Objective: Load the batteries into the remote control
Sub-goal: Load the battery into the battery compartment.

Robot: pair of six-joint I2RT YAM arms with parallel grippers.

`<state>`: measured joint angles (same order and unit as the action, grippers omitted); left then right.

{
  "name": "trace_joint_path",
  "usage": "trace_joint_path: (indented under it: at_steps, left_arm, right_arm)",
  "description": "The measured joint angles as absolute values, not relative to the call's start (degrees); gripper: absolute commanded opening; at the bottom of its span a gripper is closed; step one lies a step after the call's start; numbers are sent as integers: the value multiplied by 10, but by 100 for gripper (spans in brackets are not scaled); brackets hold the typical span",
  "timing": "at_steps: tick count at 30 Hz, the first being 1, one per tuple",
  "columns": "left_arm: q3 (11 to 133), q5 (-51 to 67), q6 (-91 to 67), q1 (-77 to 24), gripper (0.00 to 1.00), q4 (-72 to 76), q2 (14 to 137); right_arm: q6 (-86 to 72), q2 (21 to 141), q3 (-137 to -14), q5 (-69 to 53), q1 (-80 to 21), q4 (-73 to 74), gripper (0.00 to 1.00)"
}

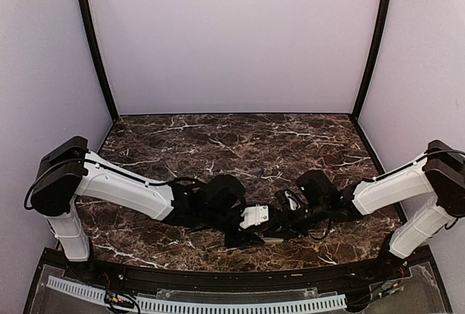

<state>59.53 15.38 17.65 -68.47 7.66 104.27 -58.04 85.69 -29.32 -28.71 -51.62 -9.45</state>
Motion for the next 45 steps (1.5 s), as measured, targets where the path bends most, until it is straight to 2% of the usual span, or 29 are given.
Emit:
trace_joint_path:
  at_steps: [1, 5, 16, 30, 34, 39, 45]
  left_arm:
    - [595, 150, 177, -688, 31, 80, 1046]
    - [597, 134, 183, -695, 27, 85, 1066]
    - [616, 54, 184, -695, 27, 49, 1088]
    - [635, 58, 189, -696, 28, 42, 1102]
    - [642, 65, 191, -696, 23, 41, 1108]
    - [648, 75, 190, -696, 12, 36, 1115]
    - [657, 84, 189, -695, 6, 10, 1112]
  right_arm:
    - [-582, 855, -291, -285, -517, -96, 0]
    - [-582, 852, -289, -281, -518, -99, 0]
    - [-582, 848, -285, -277, -519, -101, 0]
    - [-586, 860, -284, -289, -519, -118, 0]
    - [-588, 863, -284, -293, -519, -124, 0]
    - [-587, 867, -284, -300, -519, -128, 0]
    - [-587, 866, -285, -299, -519, -128, 0]
